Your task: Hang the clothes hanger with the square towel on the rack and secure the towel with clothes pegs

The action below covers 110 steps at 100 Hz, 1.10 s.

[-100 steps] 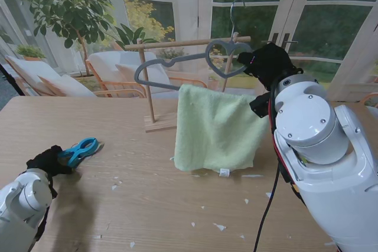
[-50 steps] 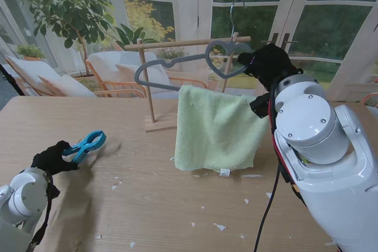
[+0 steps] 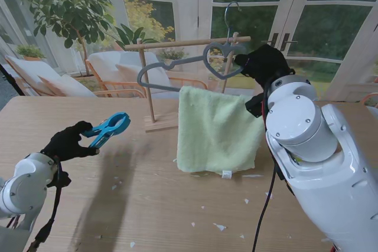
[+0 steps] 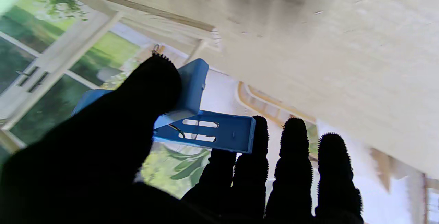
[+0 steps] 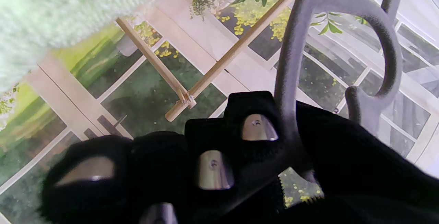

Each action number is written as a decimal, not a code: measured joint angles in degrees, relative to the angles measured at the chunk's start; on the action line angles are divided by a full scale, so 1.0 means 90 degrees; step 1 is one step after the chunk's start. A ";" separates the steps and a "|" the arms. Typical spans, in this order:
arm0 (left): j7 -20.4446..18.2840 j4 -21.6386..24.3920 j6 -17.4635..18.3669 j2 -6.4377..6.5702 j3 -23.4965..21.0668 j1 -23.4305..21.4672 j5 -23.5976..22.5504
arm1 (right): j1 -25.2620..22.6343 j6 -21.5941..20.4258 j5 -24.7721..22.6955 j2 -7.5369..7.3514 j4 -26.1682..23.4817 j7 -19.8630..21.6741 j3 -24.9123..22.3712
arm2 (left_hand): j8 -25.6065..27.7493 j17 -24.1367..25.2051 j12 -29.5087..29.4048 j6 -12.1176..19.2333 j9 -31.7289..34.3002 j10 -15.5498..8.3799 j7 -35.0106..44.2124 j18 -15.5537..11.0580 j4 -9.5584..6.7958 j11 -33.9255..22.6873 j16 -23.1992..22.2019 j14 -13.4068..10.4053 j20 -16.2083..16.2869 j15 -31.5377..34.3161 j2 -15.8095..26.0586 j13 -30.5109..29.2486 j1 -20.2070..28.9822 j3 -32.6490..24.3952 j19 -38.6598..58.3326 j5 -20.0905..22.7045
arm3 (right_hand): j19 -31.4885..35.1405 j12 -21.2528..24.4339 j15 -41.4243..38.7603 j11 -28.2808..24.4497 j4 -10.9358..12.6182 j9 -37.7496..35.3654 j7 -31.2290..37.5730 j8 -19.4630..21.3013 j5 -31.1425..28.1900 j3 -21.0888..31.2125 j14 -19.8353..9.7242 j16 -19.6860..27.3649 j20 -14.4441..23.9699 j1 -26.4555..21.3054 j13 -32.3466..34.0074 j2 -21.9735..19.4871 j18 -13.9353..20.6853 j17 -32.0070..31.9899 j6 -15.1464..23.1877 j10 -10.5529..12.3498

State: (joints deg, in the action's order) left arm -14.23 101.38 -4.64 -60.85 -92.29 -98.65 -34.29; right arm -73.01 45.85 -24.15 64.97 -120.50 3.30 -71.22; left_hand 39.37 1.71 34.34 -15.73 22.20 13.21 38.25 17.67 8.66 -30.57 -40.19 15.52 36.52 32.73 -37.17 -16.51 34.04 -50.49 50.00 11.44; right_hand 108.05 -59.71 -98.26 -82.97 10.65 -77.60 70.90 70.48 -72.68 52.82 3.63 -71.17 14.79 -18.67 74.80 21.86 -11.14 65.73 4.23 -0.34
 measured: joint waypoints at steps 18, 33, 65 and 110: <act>-0.0171 0.0674 0.0123 0.0021 0.0061 -0.0062 -0.0028 | 0.0181 0.0034 -0.0127 0.0054 0.0289 -0.0201 0.0297 | -0.0003 -0.0067 -0.0001 -0.0012 0.0098 0.0002 0.0000 0.0014 0.0000 0.0000 0.0000 0.0020 -0.0002 0.0000 -0.0004 -0.0008 0.0001 0.0001 0.0077 0.0079 | 0.0000 0.0000 0.0000 -0.0001 0.0000 0.0000 0.0000 0.0000 0.0000 0.0000 0.0000 0.0000 0.0000 0.0000 0.0000 -0.0001 0.0000 0.0000 0.0000 0.0000; -0.0317 0.1175 0.0148 0.0056 0.0187 -0.0035 -0.0211 | 0.0345 0.0183 -0.0195 0.0165 0.0487 -0.0585 0.0575 | -0.0005 -0.0153 -0.0002 -0.0022 0.0184 0.0011 0.0000 0.0067 0.0001 0.0000 0.0000 0.0071 -0.0002 0.0000 -0.0006 -0.0158 0.0001 0.0002 0.0088 0.0152 | 0.0000 0.0000 0.0000 -0.0001 0.0000 0.0000 0.0000 0.0000 0.0000 0.0000 0.0000 0.0000 0.0000 0.0000 0.0000 -0.0001 0.0000 0.0000 0.0000 0.0000; -0.0444 0.1638 0.0123 0.0102 0.0825 0.0432 -0.0951 | 0.0570 0.0395 -0.0656 0.0314 0.0702 -0.0835 0.1093 | -0.0024 -0.0242 -0.0002 -0.0098 0.0270 0.0080 0.0000 0.0071 0.0001 0.0000 0.0000 0.0086 -0.0003 0.0000 -0.0008 -0.0246 0.0001 0.0003 0.0251 0.0234 | 0.0000 0.0000 0.0000 -0.0001 0.0000 0.0000 0.0000 0.0000 0.0000 -0.0001 0.0000 0.0000 0.0000 0.0000 0.0000 -0.0001 0.0000 0.0000 0.0001 0.0000; 0.0028 0.1982 0.0391 0.0064 0.1125 0.0711 -0.2764 | 0.0542 0.0453 -0.0648 0.0341 0.0695 -0.0804 0.1076 | -0.0024 -0.0513 -0.0002 -0.0192 0.0587 0.0086 0.0000 0.0155 0.0002 0.0000 -0.0084 0.0155 -0.0003 0.0151 -0.0019 -0.0655 0.0001 0.0018 0.0551 0.0529 | 0.0000 0.0000 0.0000 -0.0001 0.0000 0.0000 0.0000 0.0000 0.0000 -0.0001 0.0000 0.0000 0.0000 0.0000 0.0000 -0.0003 0.0000 0.0000 0.0003 0.0000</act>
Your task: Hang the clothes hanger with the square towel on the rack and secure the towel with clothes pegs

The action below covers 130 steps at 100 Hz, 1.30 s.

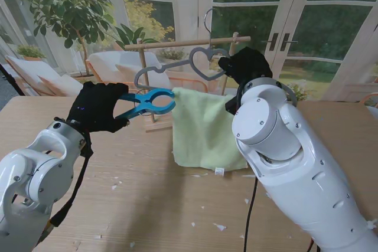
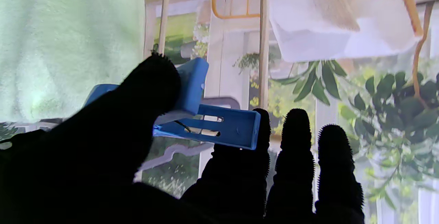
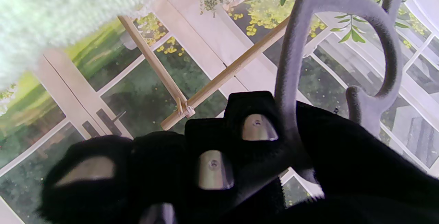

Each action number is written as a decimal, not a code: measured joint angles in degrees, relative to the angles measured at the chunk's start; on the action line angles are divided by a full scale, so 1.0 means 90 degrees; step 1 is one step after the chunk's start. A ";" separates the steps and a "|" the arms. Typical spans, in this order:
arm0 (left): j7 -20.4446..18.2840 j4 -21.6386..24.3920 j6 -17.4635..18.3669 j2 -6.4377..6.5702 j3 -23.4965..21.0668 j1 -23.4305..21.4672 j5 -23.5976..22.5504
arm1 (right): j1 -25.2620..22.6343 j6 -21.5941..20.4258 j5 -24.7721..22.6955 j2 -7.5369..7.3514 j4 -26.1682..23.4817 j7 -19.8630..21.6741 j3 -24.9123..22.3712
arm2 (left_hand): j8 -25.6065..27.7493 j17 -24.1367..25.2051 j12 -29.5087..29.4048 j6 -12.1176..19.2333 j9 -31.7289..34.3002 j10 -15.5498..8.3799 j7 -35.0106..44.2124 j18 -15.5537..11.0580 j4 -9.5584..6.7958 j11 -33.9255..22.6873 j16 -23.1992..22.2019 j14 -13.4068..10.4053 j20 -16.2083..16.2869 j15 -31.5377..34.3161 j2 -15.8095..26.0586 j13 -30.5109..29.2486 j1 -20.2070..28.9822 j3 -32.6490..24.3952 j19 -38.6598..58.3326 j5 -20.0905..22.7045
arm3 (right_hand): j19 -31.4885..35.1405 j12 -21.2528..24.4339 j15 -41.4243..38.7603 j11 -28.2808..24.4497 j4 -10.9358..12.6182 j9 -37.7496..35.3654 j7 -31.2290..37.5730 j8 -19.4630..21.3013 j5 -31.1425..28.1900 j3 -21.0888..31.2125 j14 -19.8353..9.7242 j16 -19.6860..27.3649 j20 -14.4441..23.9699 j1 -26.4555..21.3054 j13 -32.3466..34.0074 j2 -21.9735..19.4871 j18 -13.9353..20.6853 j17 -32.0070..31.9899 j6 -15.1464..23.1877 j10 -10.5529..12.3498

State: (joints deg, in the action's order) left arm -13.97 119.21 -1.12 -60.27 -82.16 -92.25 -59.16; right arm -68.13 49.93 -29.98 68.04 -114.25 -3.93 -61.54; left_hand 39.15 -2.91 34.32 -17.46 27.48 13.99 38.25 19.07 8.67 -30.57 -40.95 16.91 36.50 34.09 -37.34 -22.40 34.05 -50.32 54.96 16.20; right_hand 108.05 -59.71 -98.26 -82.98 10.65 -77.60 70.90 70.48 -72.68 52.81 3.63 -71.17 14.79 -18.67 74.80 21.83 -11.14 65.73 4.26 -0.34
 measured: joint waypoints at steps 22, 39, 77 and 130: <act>0.0497 0.0077 0.0225 -0.0030 -0.0010 -0.0001 -0.0784 | 0.0006 0.0021 0.0018 -0.0002 0.0002 0.0005 0.0028 | 0.0030 -0.0127 0.0165 -0.0037 0.0145 0.0000 0.0000 0.0077 0.0000 0.0000 -0.0085 0.0002 0.0006 0.0083 -0.0001 -0.0021 0.0000 0.0001 0.0109 0.0111 | 0.0000 0.0000 0.0000 0.0000 0.0000 0.0000 0.0000 0.0000 0.0000 0.0000 0.0000 0.0000 0.0000 0.0000 0.0000 0.0000 0.0000 0.0000 0.0000 0.0000; 0.0664 0.0113 0.0346 -0.0029 0.0067 0.0084 -0.1428 | 0.0034 0.0040 0.0010 -0.0004 0.0013 0.0032 0.0082 | 0.0115 -0.0273 0.0558 -0.0038 0.0308 0.0000 0.0000 0.0083 0.0067 -0.0001 -0.0167 0.0005 0.0073 0.0201 -0.0060 -0.0258 0.0000 0.0002 0.0185 0.0280 | 0.0000 0.0000 0.0000 0.0000 0.0000 0.0000 0.0000 0.0000 0.0000 0.0000 0.0000 0.0000 0.0000 0.0000 0.0000 0.0000 0.0000 0.0000 0.0000 0.0000; 0.1106 0.0345 0.0413 -0.0015 0.0292 0.0099 -0.2453 | 0.0046 0.0085 0.0003 -0.0006 0.0016 0.0059 0.0106 | 0.0253 -0.0446 0.0841 -0.0038 0.0479 0.0000 0.0026 0.0151 0.0084 0.0011 -0.0244 0.0005 0.0078 0.0303 -0.0261 -0.0415 0.0000 0.0015 0.0273 0.0438 | 0.0000 0.0000 0.0000 0.0000 0.0000 0.0000 0.0000 0.0000 0.0000 0.0000 0.0000 0.0000 0.0000 0.0000 0.0000 -0.0001 0.0000 0.0000 0.0001 0.0000; 0.0847 0.0457 0.0654 0.0062 0.0737 0.0357 -0.3587 | 0.0074 0.0071 0.0039 0.0000 0.0031 0.0043 0.0191 | 0.0259 -0.0527 0.0879 -0.0039 0.0522 0.0000 0.0026 0.0154 0.0085 0.0101 -0.0245 -0.0090 0.0080 0.0248 -0.0261 -0.0559 0.0000 0.0015 0.0332 0.0441 | 0.0000 0.0000 0.0000 0.0000 0.0000 0.0000 0.0000 0.0001 0.0000 0.0000 0.0000 0.0000 0.0000 0.0000 0.0000 -0.0001 0.0000 0.0000 0.0001 0.0000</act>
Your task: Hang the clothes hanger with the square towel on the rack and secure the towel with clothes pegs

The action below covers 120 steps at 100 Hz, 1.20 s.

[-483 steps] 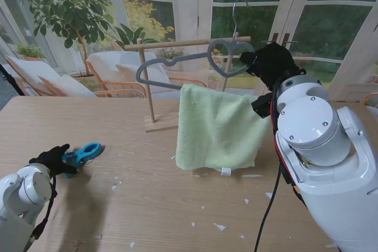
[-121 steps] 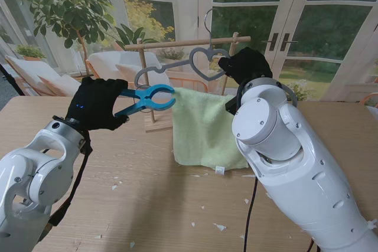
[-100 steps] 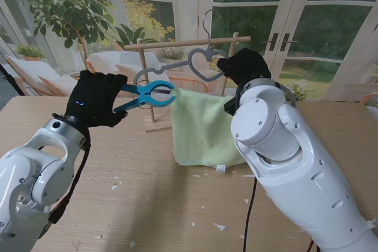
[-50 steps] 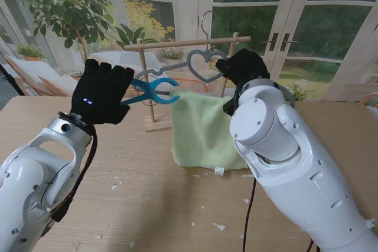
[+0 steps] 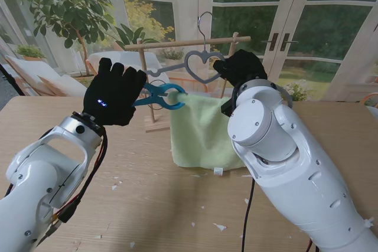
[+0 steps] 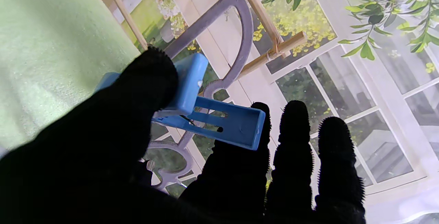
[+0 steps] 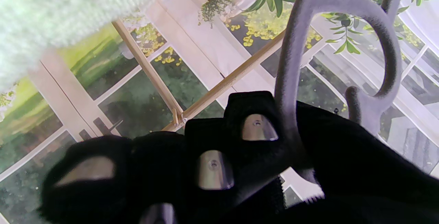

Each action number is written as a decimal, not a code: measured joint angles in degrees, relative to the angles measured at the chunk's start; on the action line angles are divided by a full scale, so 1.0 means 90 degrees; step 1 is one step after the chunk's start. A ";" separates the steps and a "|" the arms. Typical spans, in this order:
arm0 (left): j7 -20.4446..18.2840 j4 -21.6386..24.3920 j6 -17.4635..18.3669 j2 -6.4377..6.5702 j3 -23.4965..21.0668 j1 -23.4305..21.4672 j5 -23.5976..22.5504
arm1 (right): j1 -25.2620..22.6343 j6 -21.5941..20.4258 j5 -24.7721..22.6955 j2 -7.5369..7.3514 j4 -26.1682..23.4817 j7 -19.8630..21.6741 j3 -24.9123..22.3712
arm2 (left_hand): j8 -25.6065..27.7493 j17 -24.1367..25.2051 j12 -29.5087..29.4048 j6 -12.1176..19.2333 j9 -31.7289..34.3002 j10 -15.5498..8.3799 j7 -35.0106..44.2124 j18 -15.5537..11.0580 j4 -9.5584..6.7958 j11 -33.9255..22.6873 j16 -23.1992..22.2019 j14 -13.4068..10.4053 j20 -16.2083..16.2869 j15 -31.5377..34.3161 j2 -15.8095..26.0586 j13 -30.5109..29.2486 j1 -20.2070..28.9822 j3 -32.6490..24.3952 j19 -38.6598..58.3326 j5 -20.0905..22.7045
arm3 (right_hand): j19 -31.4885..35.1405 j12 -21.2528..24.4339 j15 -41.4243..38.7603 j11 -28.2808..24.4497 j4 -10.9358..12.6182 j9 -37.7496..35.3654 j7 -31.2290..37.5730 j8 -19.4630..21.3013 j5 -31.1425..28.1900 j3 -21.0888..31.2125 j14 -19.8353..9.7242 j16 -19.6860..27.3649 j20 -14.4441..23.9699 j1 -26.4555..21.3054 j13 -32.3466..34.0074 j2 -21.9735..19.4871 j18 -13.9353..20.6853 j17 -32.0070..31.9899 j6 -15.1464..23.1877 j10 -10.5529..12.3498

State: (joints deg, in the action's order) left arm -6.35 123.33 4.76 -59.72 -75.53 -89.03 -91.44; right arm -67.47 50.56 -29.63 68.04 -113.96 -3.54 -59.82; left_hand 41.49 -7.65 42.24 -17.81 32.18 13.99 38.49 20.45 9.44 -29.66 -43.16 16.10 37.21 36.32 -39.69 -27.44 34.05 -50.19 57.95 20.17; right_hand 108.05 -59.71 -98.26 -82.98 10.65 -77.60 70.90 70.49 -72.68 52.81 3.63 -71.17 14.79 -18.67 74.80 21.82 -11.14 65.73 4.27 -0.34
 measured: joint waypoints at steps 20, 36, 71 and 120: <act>-0.0171 -0.0132 -0.0017 0.0013 0.0210 0.0257 -0.0210 | 0.0010 -0.0022 0.0011 0.0001 0.0017 -0.0008 0.0057 | 0.0031 -0.0063 0.0002 0.0000 0.0004 0.0000 0.0000 0.0000 0.0000 0.0000 0.0000 -0.0006 0.0000 0.0000 0.0000 -0.0001 0.0000 0.0000 0.0000 0.0000 | 0.0000 0.0000 0.0000 0.0000 0.0000 0.0000 0.0000 0.0000 0.0000 0.0000 0.0000 0.0000 0.0000 0.0000 0.0000 0.0000 0.0000 0.0000 0.0001 0.0000; -0.0320 -0.0309 -0.0010 0.0023 0.0355 0.0467 -0.0263 | 0.0029 -0.0033 0.0023 0.0007 0.0049 -0.0009 0.0098 | 0.0066 -0.0065 0.0002 0.0000 0.0014 0.0000 0.0000 0.0000 0.0000 0.0002 0.0000 -0.0018 0.0000 -0.0034 0.0000 -0.0008 0.0000 0.0000 0.0000 0.0000 | 0.0000 0.0000 0.0000 0.0000 0.0000 0.0000 0.0000 0.0000 0.0000 -0.0001 0.0000 0.0000 0.0000 0.0000 0.0000 0.0000 0.0000 0.0000 0.0001 0.0000; -0.0452 -0.0499 0.0025 0.0038 0.0563 0.0675 -0.0298 | 0.0028 -0.0035 0.0048 0.0009 0.0052 -0.0004 0.0115 | 0.0079 -0.0067 -0.0094 0.0000 0.0026 0.0000 0.0000 0.0000 0.0000 0.0059 0.0005 -0.0088 0.0000 -0.0122 0.0000 -0.0084 0.0000 0.0000 0.0000 0.0000 | 0.0000 0.0000 0.0000 0.0000 0.0000 0.0000 0.0000 0.0000 0.0000 -0.0003 0.0000 0.0000 0.0000 0.0000 0.0000 0.0000 0.0000 0.0000 0.0001 0.0000; -0.0809 -0.0421 0.0193 0.0041 0.0604 0.0719 -0.0273 | 0.0012 -0.0046 0.0120 0.0023 0.0064 -0.0026 0.0100 | -0.1514 0.0410 -0.1883 0.0287 -0.0821 -0.0208 -0.1707 -0.0010 -0.0030 0.1074 0.0897 -0.0324 0.0000 -0.1525 0.0306 0.0914 -0.0253 0.0259 -0.0535 -0.0256 | 0.0000 0.0000 0.0000 0.0000 0.0000 0.0000 0.0000 0.0000 0.0000 -0.0005 0.0000 0.0000 0.0000 0.0000 0.0000 0.0000 0.0000 0.0000 0.0001 0.0000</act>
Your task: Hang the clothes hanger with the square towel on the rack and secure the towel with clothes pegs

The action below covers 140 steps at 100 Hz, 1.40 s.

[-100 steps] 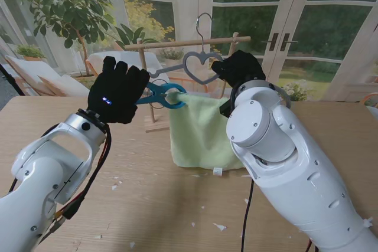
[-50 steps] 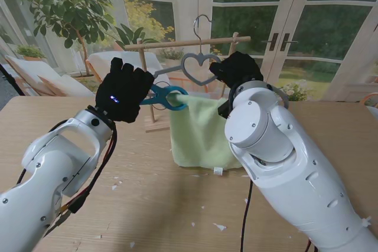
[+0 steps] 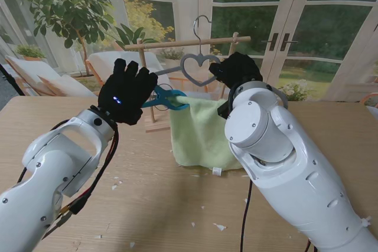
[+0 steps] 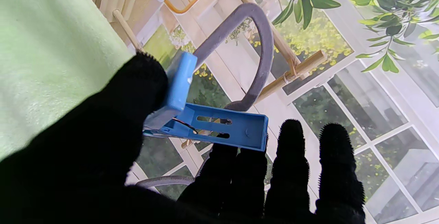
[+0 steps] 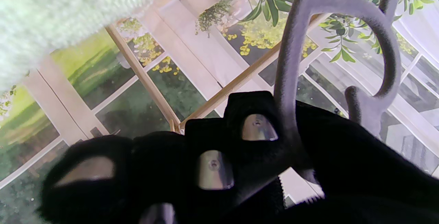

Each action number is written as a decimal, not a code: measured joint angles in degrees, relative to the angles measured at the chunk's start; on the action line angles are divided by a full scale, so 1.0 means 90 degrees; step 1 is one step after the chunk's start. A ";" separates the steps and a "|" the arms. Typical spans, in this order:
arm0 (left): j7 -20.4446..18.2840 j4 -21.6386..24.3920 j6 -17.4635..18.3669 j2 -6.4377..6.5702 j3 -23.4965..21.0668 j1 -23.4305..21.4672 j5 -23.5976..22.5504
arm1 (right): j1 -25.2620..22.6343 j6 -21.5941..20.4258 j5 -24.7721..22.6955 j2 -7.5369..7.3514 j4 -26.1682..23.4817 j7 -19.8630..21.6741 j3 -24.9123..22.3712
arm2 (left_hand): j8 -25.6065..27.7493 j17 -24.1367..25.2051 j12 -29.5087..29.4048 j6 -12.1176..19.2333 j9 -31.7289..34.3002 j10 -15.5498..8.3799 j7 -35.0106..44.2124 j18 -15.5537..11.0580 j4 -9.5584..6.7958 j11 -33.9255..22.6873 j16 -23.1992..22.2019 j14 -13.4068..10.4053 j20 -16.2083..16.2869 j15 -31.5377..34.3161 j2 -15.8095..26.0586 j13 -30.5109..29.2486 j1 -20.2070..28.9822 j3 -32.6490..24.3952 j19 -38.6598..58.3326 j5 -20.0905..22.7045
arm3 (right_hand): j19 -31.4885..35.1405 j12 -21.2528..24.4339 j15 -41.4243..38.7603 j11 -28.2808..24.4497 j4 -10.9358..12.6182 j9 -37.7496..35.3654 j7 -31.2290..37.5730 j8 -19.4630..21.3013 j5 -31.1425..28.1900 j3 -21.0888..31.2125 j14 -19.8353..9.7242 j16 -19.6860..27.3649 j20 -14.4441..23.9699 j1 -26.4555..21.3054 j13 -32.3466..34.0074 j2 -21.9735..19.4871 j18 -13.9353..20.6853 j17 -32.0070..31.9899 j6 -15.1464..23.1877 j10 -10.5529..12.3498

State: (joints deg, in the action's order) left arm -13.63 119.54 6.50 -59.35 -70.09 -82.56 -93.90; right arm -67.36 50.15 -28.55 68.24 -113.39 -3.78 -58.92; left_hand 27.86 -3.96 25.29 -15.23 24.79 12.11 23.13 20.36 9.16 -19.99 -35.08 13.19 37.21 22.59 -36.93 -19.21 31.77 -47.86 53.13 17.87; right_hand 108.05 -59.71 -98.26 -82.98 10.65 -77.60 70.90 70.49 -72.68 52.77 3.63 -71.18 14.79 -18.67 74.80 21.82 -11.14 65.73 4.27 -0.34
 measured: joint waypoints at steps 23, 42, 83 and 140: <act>-0.0216 0.0083 0.0118 0.0000 -0.0074 -0.0035 0.0119 | -0.0029 0.0001 0.0022 0.0004 -0.0004 -0.0006 -0.0037 | -0.0683 0.0398 -0.0545 0.0093 -0.0979 -0.0236 -0.1167 0.0016 -0.0129 0.0371 0.0441 0.0071 -0.0087 -0.0690 0.0843 0.0803 -0.1058 0.0356 -0.0720 -0.0869 | 0.0000 0.0000 0.0000 -0.0001 0.0000 0.0000 0.0000 0.0000 0.0000 -0.0001 0.0000 -0.0001 0.0000 0.0000 0.0000 0.0000 0.0000 0.0000 0.0000 0.0000; -0.0165 0.0157 0.0146 -0.0007 -0.0293 -0.0170 0.0610 | -0.0038 0.0003 0.0041 0.0008 -0.0006 -0.0006 -0.0078 | -0.0738 0.0409 -0.0606 -0.0073 -0.1107 -0.0240 -0.1685 0.0097 -0.0024 0.0381 0.0508 0.0080 -0.0089 -0.0756 0.1045 0.0803 -0.1670 0.0479 -0.0744 -0.0950 | 0.0000 0.0000 0.0000 -0.0001 0.0000 0.0000 0.0000 0.0000 0.0000 -0.0001 0.0000 -0.0001 0.0000 0.0000 0.0000 0.0000 0.0000 0.0000 0.0000 0.0000; 0.0350 0.0652 -0.0620 -0.0117 -0.1072 -0.0793 0.3425 | -0.0087 -0.0046 0.0048 0.0000 -0.0019 0.0000 -0.0203 | -0.0563 0.0238 -0.0606 -0.0136 -0.0128 -0.0115 -0.1382 0.0365 -0.0018 0.0276 0.0509 0.0357 -0.0089 -0.0684 0.1332 0.0460 -0.1309 0.0609 -0.0817 -0.0109 | 0.0000 0.0000 0.0000 -0.0001 0.0000 0.0000 0.0000 0.0001 0.0000 -0.0001 0.0000 -0.0014 0.0000 0.0000 0.0000 0.0000 0.0000 0.0000 0.0000 0.0000; -0.0522 -0.0216 -0.1868 -0.0112 0.0110 0.1058 0.5682 | -0.0303 -0.0565 -0.0098 -0.0116 -0.0272 0.0205 -0.0061 | -0.0674 0.0329 -0.0502 0.0011 0.0011 -0.0058 -0.0877 0.0408 -0.0102 0.0201 0.0509 0.0333 -0.0175 -0.0554 0.1240 0.0454 -0.0728 0.0231 -0.0817 0.0171 | 0.0000 0.0000 0.0000 -0.0001 0.0000 0.0000 0.0000 0.0001 0.0000 -0.0002 0.0000 -0.0015 0.0000 0.0000 0.0000 0.0000 0.0000 0.0000 0.0000 0.0000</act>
State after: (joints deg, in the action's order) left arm -18.34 117.60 -10.32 -60.36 -69.10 -73.04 -42.76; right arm -70.09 45.07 -29.43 67.20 -115.83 -1.93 -59.47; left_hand 21.79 -1.00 20.77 -15.13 24.89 11.59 15.23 24.03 8.24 -18.18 -30.50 16.19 35.63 17.61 -25.77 -15.12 25.22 -45.78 45.77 19.41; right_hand 108.05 -59.71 -98.26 -82.99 10.65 -77.60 70.90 70.50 -72.68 52.75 3.63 -71.31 14.79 -18.67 74.80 21.82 -11.14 65.73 4.27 -0.34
